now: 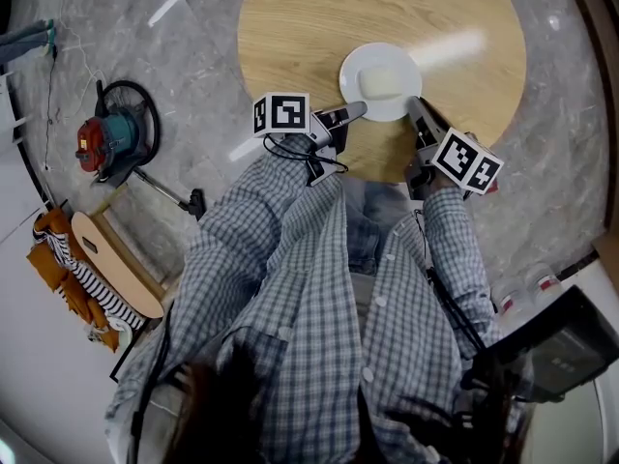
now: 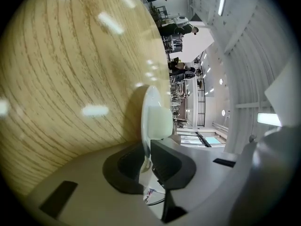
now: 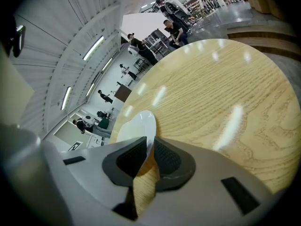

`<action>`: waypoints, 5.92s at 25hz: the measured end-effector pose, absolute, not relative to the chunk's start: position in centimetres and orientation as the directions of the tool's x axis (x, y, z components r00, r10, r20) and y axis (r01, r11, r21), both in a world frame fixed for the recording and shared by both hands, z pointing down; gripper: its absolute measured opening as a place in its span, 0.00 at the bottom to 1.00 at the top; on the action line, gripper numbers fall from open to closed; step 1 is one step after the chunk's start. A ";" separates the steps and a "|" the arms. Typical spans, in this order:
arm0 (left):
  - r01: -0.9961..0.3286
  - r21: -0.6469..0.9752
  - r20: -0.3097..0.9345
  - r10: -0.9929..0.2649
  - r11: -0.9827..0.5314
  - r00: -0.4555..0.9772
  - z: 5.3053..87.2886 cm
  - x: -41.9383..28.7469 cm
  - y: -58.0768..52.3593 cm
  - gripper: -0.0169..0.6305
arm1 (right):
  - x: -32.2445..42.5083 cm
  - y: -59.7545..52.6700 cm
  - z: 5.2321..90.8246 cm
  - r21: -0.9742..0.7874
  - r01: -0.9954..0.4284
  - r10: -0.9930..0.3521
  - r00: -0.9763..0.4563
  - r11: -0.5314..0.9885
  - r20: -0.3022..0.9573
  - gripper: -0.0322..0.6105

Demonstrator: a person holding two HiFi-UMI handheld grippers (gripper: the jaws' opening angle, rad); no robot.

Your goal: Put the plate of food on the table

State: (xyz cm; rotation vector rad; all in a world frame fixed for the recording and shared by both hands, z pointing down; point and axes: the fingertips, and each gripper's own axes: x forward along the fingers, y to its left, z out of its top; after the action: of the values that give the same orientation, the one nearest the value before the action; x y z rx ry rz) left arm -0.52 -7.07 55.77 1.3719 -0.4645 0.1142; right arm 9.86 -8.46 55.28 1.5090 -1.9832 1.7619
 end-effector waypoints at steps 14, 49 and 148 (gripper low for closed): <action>-0.284 0.938 0.302 -0.062 0.199 0.951 54.7 0.7 -4.8 0.22 | 9.8 -9.4 55.3 -0.617 -0.783 -0.587 -0.463 -0.080 0.664 0.13; -0.153 0.938 0.201 -0.129 0.311 0.971 54.3 1.1 -4.7 0.25 | 3.3 -5.7 52.3 0.268 -0.477 -0.489 -0.433 0.837 0.758 0.12; -0.491 0.623 0.069 -0.583 -0.609 0.810 28.3 0.3 -7.8 0.04 | 10.7 -7.6 28.4 -0.141 -0.850 -0.829 -0.526 0.508 0.188 0.06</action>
State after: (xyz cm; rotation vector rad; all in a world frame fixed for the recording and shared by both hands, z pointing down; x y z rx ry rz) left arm 0.33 -7.80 28.27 2.3450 -0.7878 -0.1848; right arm 10.74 -7.59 28.39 1.4766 -2.6435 0.3292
